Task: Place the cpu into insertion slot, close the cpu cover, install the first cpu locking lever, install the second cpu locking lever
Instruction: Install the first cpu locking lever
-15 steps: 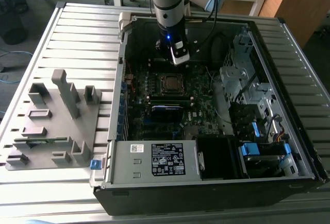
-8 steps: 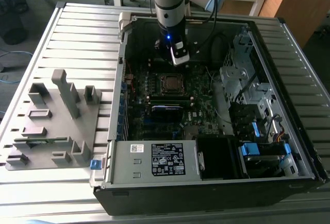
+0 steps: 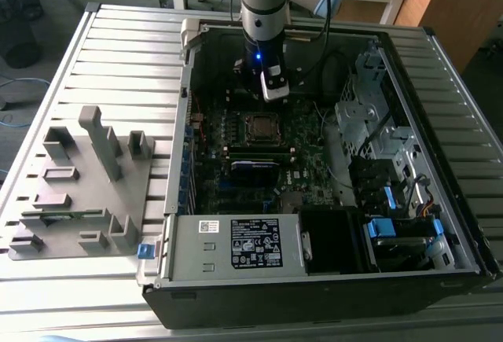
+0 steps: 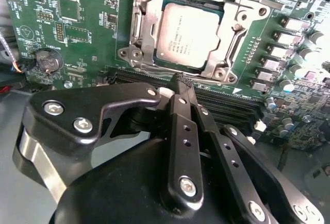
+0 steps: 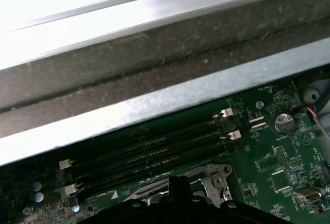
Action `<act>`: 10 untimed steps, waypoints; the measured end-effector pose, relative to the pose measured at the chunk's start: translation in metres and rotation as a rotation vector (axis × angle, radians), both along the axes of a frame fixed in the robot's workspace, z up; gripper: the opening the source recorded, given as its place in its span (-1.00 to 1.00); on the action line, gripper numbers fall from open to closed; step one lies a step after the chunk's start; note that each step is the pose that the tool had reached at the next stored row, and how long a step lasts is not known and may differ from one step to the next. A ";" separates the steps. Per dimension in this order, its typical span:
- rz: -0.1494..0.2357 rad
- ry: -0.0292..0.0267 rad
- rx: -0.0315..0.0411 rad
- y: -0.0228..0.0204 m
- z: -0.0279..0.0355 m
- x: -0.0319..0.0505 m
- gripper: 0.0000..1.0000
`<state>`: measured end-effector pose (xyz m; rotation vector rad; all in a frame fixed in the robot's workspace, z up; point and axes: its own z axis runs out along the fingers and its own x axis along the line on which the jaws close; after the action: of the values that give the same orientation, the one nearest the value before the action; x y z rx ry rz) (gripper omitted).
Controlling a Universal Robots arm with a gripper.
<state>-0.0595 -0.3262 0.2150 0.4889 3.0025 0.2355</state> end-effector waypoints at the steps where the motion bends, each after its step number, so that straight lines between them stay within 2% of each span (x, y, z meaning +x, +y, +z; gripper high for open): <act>1: 0.000 0.0022 -0.0001 0.0000 0.0000 0.0000 -0.79; 3: 0.000 0.0027 -0.0003 0.0000 0.0023 0.0000 -0.79; 7: 0.000 0.0062 -0.0008 0.0000 0.0138 0.0000 -0.79; 8: 0.000 0.0081 -0.0042 0.0000 0.0159 0.0000 -0.79; 9: 0.000 0.0106 -0.0128 0.0001 0.0169 0.0000 -0.79; 10: 0.001 0.0139 -0.0273 0.0000 0.0172 0.0000 -0.79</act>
<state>-0.0594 -0.3262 0.2322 0.4888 3.0152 0.1917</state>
